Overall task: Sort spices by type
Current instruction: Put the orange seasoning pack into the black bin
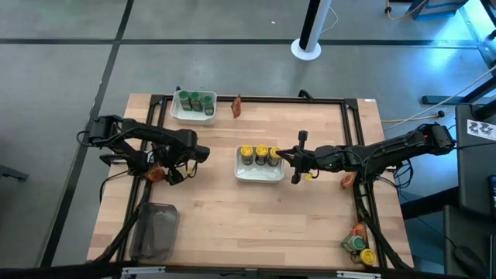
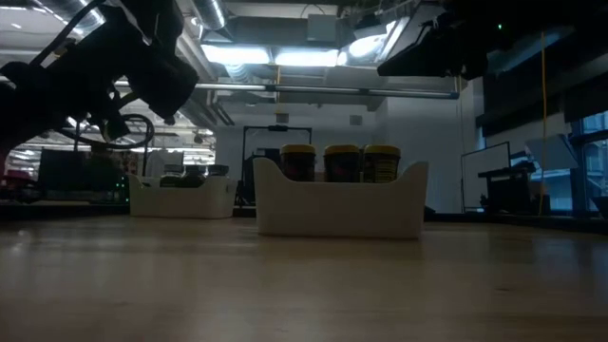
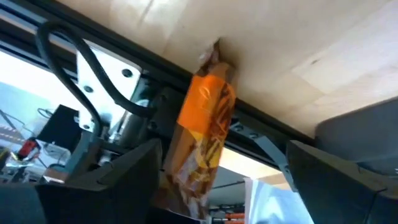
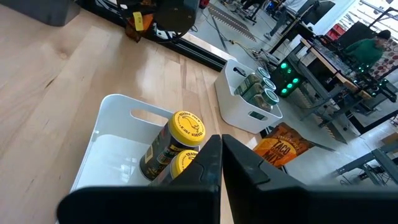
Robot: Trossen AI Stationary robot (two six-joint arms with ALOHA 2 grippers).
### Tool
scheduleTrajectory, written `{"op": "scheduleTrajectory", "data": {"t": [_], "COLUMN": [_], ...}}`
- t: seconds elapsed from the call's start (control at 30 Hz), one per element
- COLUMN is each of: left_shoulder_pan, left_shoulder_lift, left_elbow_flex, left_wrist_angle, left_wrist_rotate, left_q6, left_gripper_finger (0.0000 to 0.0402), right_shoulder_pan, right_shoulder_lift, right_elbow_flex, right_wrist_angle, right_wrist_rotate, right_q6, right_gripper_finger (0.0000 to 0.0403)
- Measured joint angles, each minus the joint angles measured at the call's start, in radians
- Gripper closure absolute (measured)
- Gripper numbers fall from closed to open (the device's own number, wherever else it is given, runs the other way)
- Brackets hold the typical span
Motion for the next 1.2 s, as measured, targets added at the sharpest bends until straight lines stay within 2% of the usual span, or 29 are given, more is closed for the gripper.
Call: {"op": "scheduleTrajectory", "data": {"t": [0.2,0.6,0.9,1.2], "left_shoulder_pan": [-0.048,-0.182,-0.276,-0.367], "left_shoulder_lift": [0.0,0.0,-0.001,-0.042], "left_elbow_flex": [0.0,-0.018,-0.02,-0.106], "left_wrist_angle": [-0.006,0.017,0.025,0.102], "left_wrist_rotate": [0.043,0.045,0.019,-0.009], "left_q6": [-0.043,-0.12,-0.116,-0.12], "left_gripper_finger": [0.0075,0.0083,0.018,0.0279], "right_shoulder_pan": [0.0,0.0,0.0,0.0], "right_shoulder_lift": [0.0,0.0,0.0,0.0], "right_elbow_flex": [0.0,0.0,0.0,0.0], "right_wrist_angle": [0.0,-0.001,-0.002,-0.009], "right_wrist_rotate": [0.0,0.0,0.0,0.0], "right_q6": [0.0,0.0,0.0,0.0], "right_gripper_finger": [0.0389,0.0389,0.0389,0.0389]}}
